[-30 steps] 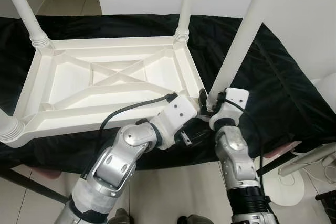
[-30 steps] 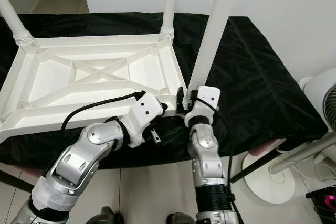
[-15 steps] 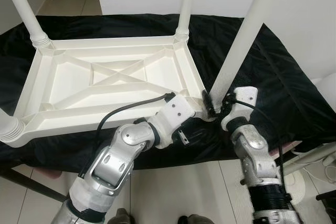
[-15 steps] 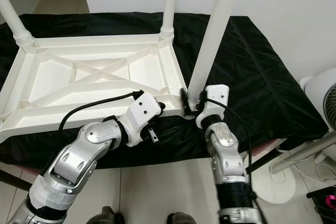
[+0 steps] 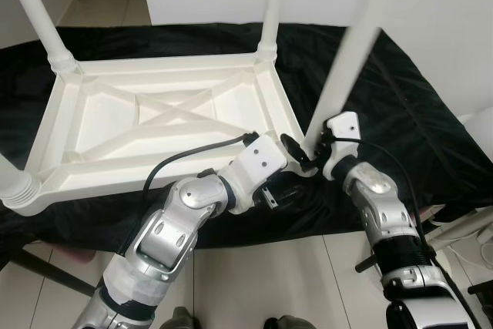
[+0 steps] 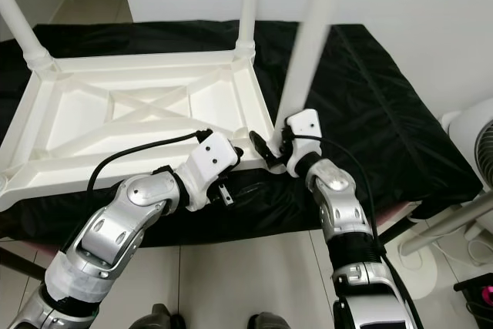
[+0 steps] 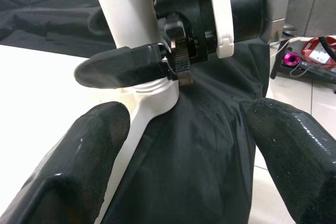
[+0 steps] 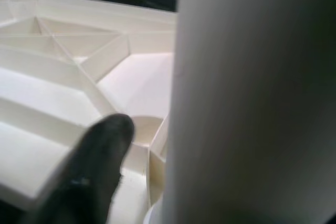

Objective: Building children table

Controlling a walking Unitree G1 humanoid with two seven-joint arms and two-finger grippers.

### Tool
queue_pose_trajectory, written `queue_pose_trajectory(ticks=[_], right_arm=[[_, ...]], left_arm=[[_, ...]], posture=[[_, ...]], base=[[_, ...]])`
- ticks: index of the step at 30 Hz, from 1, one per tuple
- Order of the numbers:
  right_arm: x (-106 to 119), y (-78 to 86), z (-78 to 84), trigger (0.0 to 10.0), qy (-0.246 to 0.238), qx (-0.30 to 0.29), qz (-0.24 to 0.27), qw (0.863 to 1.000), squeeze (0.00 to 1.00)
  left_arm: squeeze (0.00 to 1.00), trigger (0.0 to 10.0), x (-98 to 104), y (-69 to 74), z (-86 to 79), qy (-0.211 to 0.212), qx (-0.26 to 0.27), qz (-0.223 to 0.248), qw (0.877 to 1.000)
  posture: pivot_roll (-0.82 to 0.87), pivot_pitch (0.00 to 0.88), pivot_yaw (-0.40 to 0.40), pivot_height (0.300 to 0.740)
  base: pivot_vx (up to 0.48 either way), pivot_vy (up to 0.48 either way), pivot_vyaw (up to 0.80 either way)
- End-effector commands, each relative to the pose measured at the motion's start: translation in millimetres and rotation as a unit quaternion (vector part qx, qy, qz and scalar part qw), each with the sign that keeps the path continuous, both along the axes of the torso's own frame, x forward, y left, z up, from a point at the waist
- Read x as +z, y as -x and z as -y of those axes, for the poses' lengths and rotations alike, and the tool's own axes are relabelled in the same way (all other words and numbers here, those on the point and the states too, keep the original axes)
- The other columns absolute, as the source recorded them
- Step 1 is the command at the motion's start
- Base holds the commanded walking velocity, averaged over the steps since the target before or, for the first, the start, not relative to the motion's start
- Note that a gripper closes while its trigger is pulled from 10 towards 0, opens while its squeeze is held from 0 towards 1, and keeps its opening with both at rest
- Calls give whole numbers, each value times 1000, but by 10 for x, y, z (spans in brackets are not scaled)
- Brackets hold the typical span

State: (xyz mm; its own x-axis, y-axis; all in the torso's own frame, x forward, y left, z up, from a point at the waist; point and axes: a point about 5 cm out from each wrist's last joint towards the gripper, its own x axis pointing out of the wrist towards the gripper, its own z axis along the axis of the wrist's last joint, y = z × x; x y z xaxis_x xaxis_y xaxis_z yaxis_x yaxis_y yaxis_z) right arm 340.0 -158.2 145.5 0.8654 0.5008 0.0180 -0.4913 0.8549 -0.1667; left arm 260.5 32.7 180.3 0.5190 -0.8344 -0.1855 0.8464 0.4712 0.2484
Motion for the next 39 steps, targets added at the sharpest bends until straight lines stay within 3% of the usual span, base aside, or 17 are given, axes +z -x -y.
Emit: queue_pose_trajectory(ticks=[1, 2, 9, 10, 21, 22, 29, 31, 33, 36, 37, 39], right_arm=[[-52, -1, -2, 2510, 15, 5, -10, 1000, 0], [-78, -20, 25, 0, 21, 0, -17, 1000, 0], [-238, 5, 116, 0, 27, -15, -50, 998, 0], [-263, 12, 124, 10000, 21, -22, -56, 998, 0], [-317, 20, 117, 10000, 3, -60, -60, 996, 0], [-335, 13, 102, 10000, -9, -98, -63, 993, 0], [-354, 55, -24, 10000, -57, -207, -72, 974, 0], [-354, 55, -24, 10000, -57, -207, -72, 974, 0], [-356, 102, -108, 10000, -67, -256, -71, 962, 0], [-356, 102, -108, 10000, -67, -256, -71, 962, 0], [-368, 135, -144, 10000, -70, -288, -70, 953, 0], [-368, 135, -144, 10000, -70, -288, -70, 953, 0]], left_arm=[[0, 10000, 8, -7, 11, 2, -2, 1, 1000], [0, 10000, 8, -7, 5, 1, 0, 2, 1000], [0, 10000, 2, 0, -2, 1, 4, 2, 1000], [0, 10000, 3, -3, -3, 1, 4, 2, 1000], [0, 10000, 8, -4, 13, 2, -1, 2, 1000], [0, 10000, 1, -5, 22, 2, -3, 2, 1000], [0, 10000, 9, 17, 76, 22, -9, -7, 1000], [0, 10000, 9, 17, 76, 22, -9, -7, 1000], [0, 10000, -9, -10, 73, 21, 5, -3, 1000], [0, 10000, -9, -10, 73, 21, 5, -3, 1000], [0, 10000, -10, -38, 56, 20, 18, 5, 1000], [0, 10000, -10, -38, 56, 20, 18, 5, 1000]], posture=[[-57, 28, 5, 740], [-54, 28, 4, 740], [-51, 29, 0, 740], [-56, 31, 4, 740], [-56, 31, 4, 740], [-70, 27, 3, 740], [-82, 24, -4, 740], [-82, 24, -4, 740], [-87, 21, -15, 740], [-87, 21, -15, 740], [-89, 21, -16, 740], [-89, 21, -16, 740]], base=[[0, 0, 0], [0, 0, 0], [0, 0, 0], [0, 0, 0], [0, 0, 0], [0, 0, 0], [0, 0, 0], [0, 0, 0], [0, 0, 0], [0, 0, 0], [0, 0, 0], [0, 0, 0]])
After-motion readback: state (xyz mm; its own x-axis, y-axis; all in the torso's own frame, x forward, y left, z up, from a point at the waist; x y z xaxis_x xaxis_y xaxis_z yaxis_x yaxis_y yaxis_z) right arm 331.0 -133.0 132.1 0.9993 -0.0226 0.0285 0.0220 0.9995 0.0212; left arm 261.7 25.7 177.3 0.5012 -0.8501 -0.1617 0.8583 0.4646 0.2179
